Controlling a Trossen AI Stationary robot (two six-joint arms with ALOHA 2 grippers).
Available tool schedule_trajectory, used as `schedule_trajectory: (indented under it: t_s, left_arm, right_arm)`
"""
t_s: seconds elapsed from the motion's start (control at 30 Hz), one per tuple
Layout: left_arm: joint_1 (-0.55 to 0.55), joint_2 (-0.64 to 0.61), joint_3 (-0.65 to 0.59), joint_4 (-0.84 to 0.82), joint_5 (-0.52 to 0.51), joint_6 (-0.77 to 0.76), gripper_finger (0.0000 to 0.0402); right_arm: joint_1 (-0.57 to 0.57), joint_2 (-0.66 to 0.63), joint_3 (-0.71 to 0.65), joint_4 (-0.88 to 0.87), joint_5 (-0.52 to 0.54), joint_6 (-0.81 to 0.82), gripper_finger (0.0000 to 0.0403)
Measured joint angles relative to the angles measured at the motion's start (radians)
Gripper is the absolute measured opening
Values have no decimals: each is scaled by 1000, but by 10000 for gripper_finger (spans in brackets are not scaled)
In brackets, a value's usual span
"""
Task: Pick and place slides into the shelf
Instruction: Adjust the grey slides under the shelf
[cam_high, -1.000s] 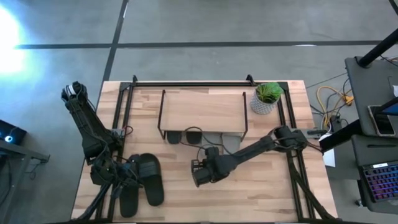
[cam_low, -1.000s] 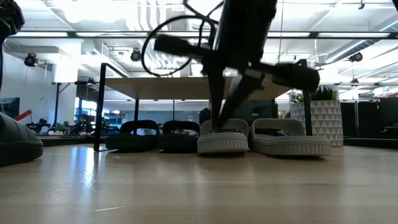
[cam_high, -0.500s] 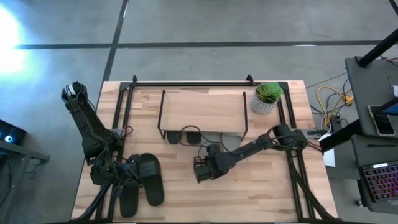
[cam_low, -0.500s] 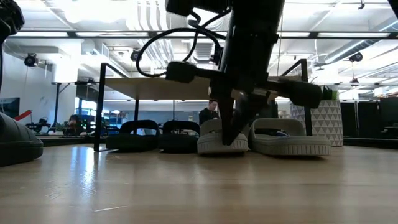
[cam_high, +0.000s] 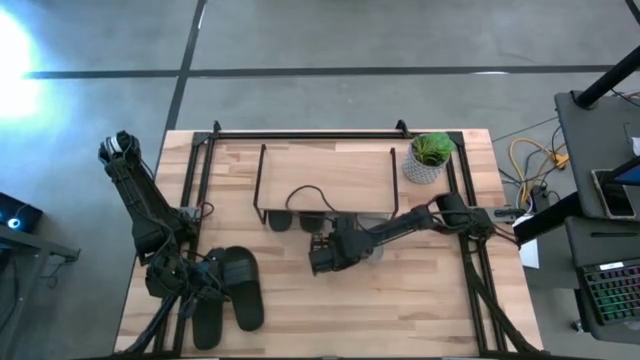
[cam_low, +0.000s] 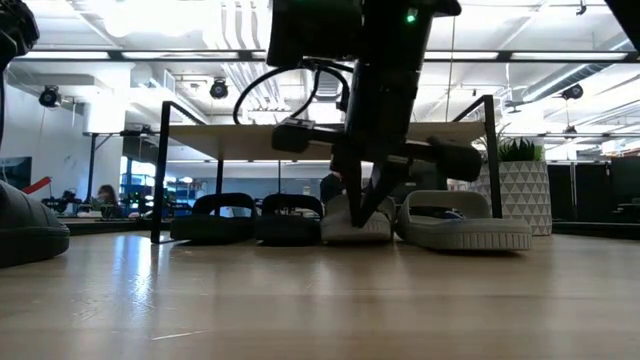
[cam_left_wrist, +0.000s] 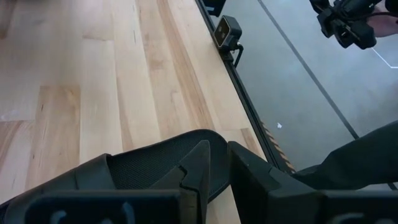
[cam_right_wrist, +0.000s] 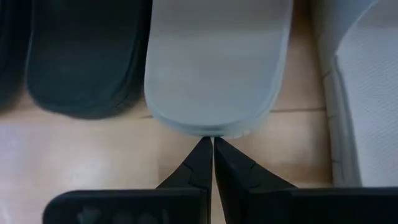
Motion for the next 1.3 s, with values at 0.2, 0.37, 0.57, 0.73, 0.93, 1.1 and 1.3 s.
schedule_trajectory:
  t_s: [0.2, 0.37, 0.57, 0.73, 0.93, 1.1, 1.3]
  left_arm:
    - [0, 0, 0, 0, 0, -1, 42]
    - [0, 0, -1, 0, 0, -1, 42]
    - [0, 0, -1, 1, 4, -1, 42]
    - [0, 0, -1, 0, 5, 2, 42]
    - [0, 0, -1, -2, 5, 5, 42]
    - [0, 0, -1, -1, 4, 27, 42]
    - [0, 0, -1, -1, -2, 31, 42]
  right_arm:
    - [-10, 0, -1, 61, -26, -95, 8]
    - [-9, -10, -66, 291, -148, -180, 8]
    - [21, -35, -138, 380, -184, -96, 8]
    - [43, -88, -179, 377, -263, -84, 8]
    - [85, -199, -296, 387, -325, 8, 8]
    - [149, -309, -402, 396, -325, 123, 8]
    - [209, -354, -462, 338, -313, 244, 8]
